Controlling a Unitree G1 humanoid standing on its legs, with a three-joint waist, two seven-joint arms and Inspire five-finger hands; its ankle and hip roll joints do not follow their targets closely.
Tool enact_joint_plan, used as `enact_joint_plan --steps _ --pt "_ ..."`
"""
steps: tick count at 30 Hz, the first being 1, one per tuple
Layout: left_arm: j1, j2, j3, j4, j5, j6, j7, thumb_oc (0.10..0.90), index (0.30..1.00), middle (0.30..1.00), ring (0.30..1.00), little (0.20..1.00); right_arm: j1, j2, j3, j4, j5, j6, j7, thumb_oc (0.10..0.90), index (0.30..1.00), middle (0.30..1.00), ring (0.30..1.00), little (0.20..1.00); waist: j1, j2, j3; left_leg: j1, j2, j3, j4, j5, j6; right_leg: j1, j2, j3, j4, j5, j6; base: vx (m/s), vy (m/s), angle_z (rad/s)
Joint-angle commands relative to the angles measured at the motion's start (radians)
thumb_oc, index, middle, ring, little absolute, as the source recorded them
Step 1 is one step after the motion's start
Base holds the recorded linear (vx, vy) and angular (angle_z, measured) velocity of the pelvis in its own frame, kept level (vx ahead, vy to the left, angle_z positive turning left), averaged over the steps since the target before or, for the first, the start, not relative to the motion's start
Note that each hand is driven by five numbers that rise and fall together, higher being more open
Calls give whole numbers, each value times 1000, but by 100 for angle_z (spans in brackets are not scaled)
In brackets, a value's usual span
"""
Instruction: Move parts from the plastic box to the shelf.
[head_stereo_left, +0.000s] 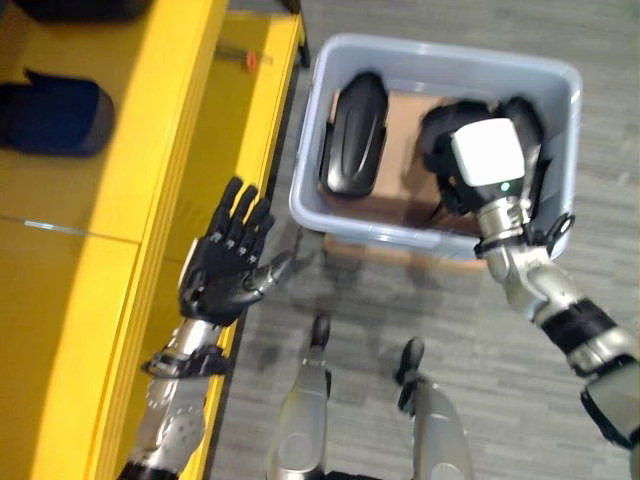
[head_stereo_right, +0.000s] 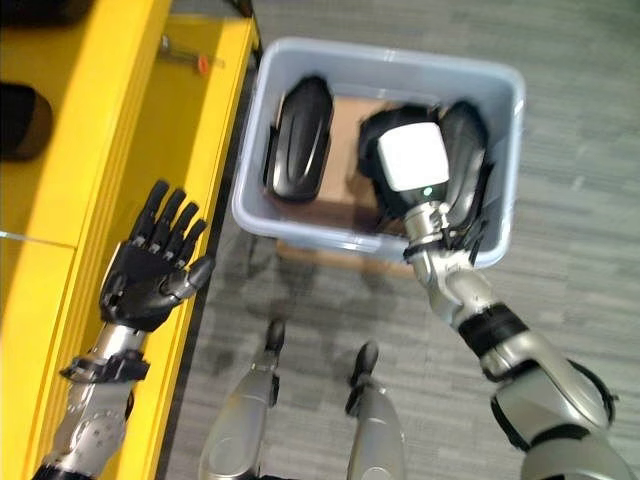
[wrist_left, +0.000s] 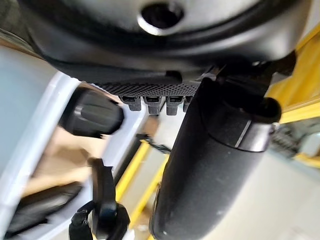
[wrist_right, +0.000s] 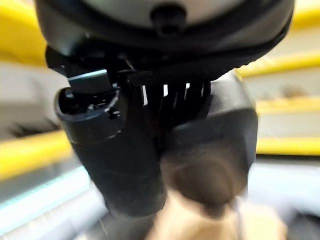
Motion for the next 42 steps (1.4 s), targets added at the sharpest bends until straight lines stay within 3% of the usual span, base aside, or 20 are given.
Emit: enact_joint_plan --steps 1,8,12,13,15,16,18,19,21,23,25,28,33,39,42 --pt "-68 11 -5 -107 -66 -38 -123 900 1000 1000 1000 1000 -101 16 -82 -24 -35 3 16 400 300 300 300 300 31 -1 -53 -8 -28 -11 -13 -24 47 65 -5 -1 -44 -36 12 127 -56 5" --pt "-7 -25 31 -79 -44 -1 -163 900 1000 1000 1000 1000 39 78 -145 -172 3 -3 78 400 300 300 300 300 33 -20 -154 111 -8 -25 -130 11 34 201 5 -1 -147 -21 18 124 10 1" --pt "46 -71 54 -68 -34 20 -192 900 1000 1000 1000 1000 234 126 -205 -302 150 5 165 400 300 300 300 300 22 -31 -236 168 -7 -27 -149 4 32 272 -3 -8 -185 -16 23 128 131 4" --pt "56 -83 60 -68 -16 33 -192 900 1000 1000 1000 1000 279 139 -214 -328 241 5 200 400 300 300 300 300 17 -35 -253 181 -6 -23 -155 2 33 285 -6 -7 -195 -12 26 57 147 7" --pt "68 -97 63 -68 15 60 -185 900 1000 1000 1000 1000 351 162 -225 -362 302 7 226 400 300 300 300 300 9 -41 -275 199 -7 -19 -163 1 33 303 -10 -5 -210 -4 31 25 142 -2" --pt "71 -101 60 -68 46 85 -182 900 1000 1000 1000 1000 389 175 -234 -376 407 22 265 400 300 300 300 300 2 -45 -286 210 -8 -16 -170 0 34 312 -15 -6 -219 2 37 -37 192 -8" --pt "97 -112 48 -61 133 150 -209 900 1000 1000 1000 1000 538 220 -254 -388 794 92 452 400 300 300 300 300 -12 -50 -309 242 -13 -3 -190 -3 37 338 -35 -16 -242 21 54 -59 271 -5" --pt "113 -112 52 -59 142 168 -223 900 1000 1000 1000 1000 589 239 -263 -390 883 107 490 400 300 300 300 300 -17 -53 -317 250 -16 3 -195 -5 38 346 -44 -22 -252 29 62 -50 230 -5" --pt "137 -105 72 -33 143 193 -250 900 1000 1000 1000 1000 667 284 -302 -352 985 75 556 400 300 300 300 300 -31 -58 -333 273 -28 24 -206 -14 47 363 -72 -37 -278 58 90 -45 231 -10" --pt "139 -88 74 -4 162 172 -250 900 1000 1000 1000 1000 698 319 -340 -326 1045 48 604 400 300 300 300 300 -40 -65 -346 288 -46 40 -206 -28 61 358 -91 -45 -282 85 118 -75 198 -1" --pt "138 -83 82 0 150 166 -245 900 1000 1000 1000 1000 709 330 -349 -337 1040 41 605 400 300 300 300 300 -43 -67 -350 291 -50 46 -206 -33 67 356 -88 -49 -270 79 118 -59 68 5" --pt "124 -79 89 -2 155 163 -220 900 1000 1000 1000 1000 726 343 -370 -373 1062 24 618 400 300 300 300 300 -56 -70 -361 290 -60 21 -206 -35 85 343 -54 -10 -221 46 101 -41 -13 13" --pt "86 -77 79 -9 139 194 -201 900 1000 1000 1000 1000 752 341 -407 -405 1079 -20 582 400 300 300 300 300 -108 -73 -372 278 -114 -134 -206 -20 110 306 127 198 -109 -55 6 8 -90 78" --pt "94 -104 76 -19 166 187 -194 900 1000 1000 1000 1000 690 341 -384 -399 1102 -50 573 400 300 300 300 300 -65 -72 -355 242 -136 -239 -200 12 91 327 172 209 -149 -63 -36 -49 -204 80" --pt "120 -109 81 -36 163 178 -182 900 1000 1000 1000 1000 676 347 -361 -413 1063 -63 557 400 300 300 300 300 -44 -65 -344 213 -131 -246 -196 29 74 333 178 194 -162 -66 -46 -59 -156 32"
